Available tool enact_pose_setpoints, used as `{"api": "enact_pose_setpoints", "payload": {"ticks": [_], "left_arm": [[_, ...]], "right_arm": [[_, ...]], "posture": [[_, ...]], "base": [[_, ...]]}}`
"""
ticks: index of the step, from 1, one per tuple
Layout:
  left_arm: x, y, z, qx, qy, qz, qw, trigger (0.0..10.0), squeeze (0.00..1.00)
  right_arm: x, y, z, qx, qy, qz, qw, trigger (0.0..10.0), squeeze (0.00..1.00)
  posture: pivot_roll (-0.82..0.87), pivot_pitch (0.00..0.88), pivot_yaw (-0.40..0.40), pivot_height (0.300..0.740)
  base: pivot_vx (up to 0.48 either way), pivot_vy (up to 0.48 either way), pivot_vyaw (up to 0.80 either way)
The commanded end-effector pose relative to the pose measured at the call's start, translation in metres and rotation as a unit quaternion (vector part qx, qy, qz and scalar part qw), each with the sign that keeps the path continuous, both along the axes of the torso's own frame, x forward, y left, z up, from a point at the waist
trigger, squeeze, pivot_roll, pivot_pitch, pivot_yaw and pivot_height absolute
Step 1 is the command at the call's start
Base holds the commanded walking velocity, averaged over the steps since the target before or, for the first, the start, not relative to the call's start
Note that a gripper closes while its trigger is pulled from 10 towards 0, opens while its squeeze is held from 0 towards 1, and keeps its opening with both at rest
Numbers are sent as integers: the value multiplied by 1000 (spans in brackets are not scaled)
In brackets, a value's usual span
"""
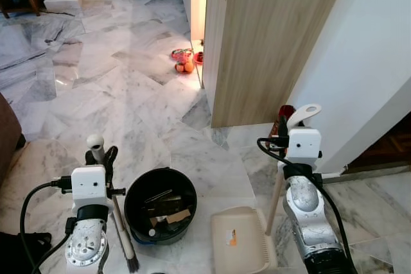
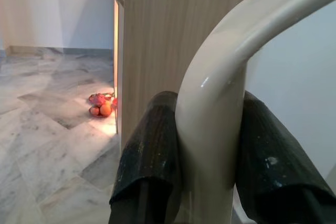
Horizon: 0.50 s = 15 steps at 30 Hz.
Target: Sweep floor
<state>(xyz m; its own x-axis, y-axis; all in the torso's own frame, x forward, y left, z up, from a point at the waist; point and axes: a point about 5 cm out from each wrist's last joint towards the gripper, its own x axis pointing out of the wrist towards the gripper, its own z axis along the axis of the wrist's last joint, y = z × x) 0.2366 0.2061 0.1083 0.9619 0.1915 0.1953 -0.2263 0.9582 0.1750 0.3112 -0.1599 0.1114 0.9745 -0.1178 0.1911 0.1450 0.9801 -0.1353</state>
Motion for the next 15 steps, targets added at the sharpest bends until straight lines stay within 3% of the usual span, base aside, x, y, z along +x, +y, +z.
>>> {"api": "enact_pose_setpoints", "payload": {"ticks": [1, 15], "left_arm": [[2, -3, 7, 3, -18, -10, 1000, 10000, 0], [2, -5, 7, -1, -19, -10, 1000, 10000, 0]], "right_arm": [[1, -1, 5, 10, -15, 1, 1000, 10000, 0], [2, 2, 1, 16, -11, 12, 1000, 10000, 0]], "posture": [[163, 94, -17, 740], [163, 112, -24, 740]], "base": [[0, 0, 0], [0, 0, 0]]}}
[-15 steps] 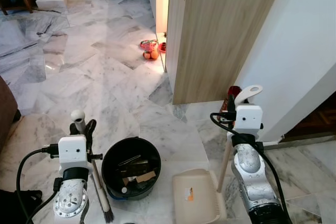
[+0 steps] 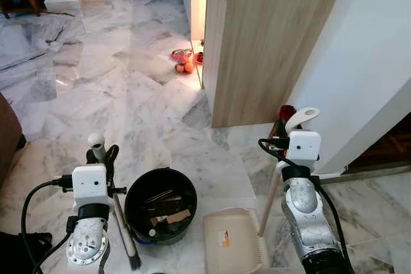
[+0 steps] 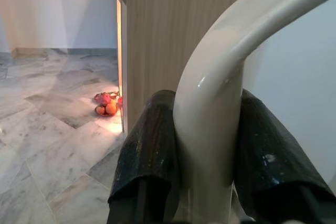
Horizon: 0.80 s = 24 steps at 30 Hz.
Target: Sweep floor
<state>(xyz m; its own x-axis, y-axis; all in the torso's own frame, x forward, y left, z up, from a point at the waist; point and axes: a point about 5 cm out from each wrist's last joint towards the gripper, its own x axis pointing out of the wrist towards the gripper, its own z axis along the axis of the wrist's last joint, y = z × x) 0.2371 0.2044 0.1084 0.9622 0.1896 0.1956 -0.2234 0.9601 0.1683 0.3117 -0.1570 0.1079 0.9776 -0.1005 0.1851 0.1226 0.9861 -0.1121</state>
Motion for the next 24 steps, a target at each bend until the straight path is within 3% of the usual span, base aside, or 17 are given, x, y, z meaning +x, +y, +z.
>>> {"api": "enact_pose_setpoints", "payload": {"ticks": [1, 24], "left_arm": [[1, -4, 7, 1, -19, -8, 1000, 10000, 0], [1, -2, 7, 1, -16, -10, 1000, 10000, 0]], "right_arm": [[2, 0, 4, 5, -12, 3, 1000, 10000, 0], [2, 6, 1, 7, -10, 13, 1000, 10000, 0]], "posture": [[163, 112, -25, 740], [158, 106, -17, 740]], "base": [[0, 0, 0], [0, 0, 0]]}}
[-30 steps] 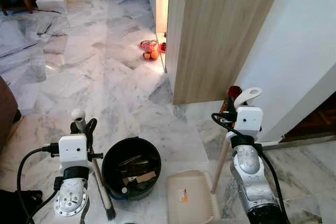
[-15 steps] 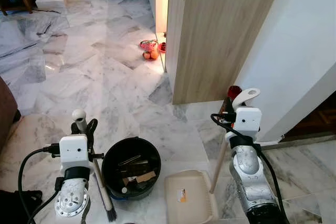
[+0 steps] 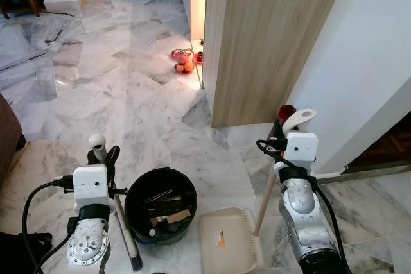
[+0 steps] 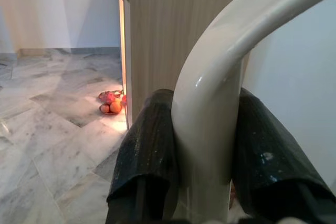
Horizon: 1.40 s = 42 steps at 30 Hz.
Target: Sweep floor
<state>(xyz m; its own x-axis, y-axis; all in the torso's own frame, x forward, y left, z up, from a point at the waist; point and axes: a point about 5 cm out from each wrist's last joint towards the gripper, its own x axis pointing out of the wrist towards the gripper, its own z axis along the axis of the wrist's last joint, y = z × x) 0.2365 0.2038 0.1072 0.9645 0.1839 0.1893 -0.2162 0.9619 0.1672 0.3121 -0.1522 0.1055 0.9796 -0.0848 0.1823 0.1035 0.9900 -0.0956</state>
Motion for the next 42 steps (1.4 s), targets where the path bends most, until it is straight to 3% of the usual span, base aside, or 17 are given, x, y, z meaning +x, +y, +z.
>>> {"api": "enact_pose_setpoints", "payload": {"ticks": [1, 42], "left_arm": [[1, -2, 8, 2, -19, -7, 1000, 10000, 0], [3, -1, 8, 3, -20, -9, 1000, 10000, 0]], "right_arm": [[2, 1, 3, -1, -11, 5, 1000, 10000, 0], [5, 6, 0, 1, -10, 17, 1000, 10000, 0]], "posture": [[159, 103, -17, 740], [172, 103, -18, 740]], "base": [[-262, 0, 0], [-276, 0, 0]]}}
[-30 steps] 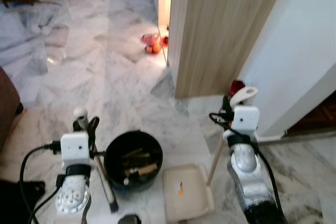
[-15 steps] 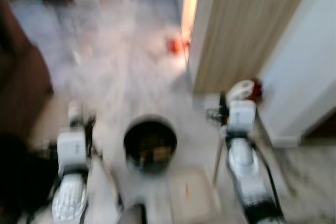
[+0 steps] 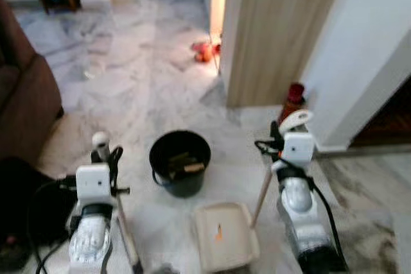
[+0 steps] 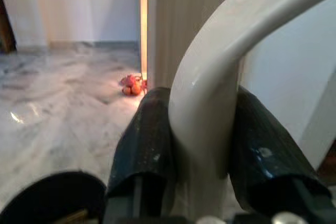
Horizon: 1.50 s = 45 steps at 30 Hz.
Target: Sweep floor
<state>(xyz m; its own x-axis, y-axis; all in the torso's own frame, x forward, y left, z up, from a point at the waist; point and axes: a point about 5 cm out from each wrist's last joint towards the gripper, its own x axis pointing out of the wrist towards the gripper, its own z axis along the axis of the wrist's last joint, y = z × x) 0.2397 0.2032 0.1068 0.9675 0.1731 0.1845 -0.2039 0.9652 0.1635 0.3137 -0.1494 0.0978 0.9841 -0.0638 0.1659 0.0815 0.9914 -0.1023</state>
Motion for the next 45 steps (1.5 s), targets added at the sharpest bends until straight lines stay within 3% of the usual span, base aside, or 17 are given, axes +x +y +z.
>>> {"api": "enact_pose_setpoints", "payload": {"ticks": [1, 13, 34, 45], "left_arm": [[0, -1, 9, 5, -22, -4, 1000, 10000, 0], [12, -7, 5, 3, -12, -21, 1000, 10000, 0], [44, -14, 6, 8, -7, -62, 998, 10000, 0], [64, -21, 10, 4, -15, -72, 997, 10000, 0]], "right_arm": [[3, 3, 8, 3, -18, 7, 1000, 10000, 0], [4, -2, 2, 34, -1, -4, 999, 10000, 0], [18, -1, 5, 49, 4, -20, 999, 10000, 0], [26, -14, 13, 51, -11, -62, 997, 10000, 0]], "posture": [[171, 100, -19, 740], [164, 51, -19, 740], [157, 0, 15, 740], [128, 0, 18, 740]], "base": [[-266, 0, 0], [0, 0, 0], [0, 0, -800], [0, 0, -800]]}}
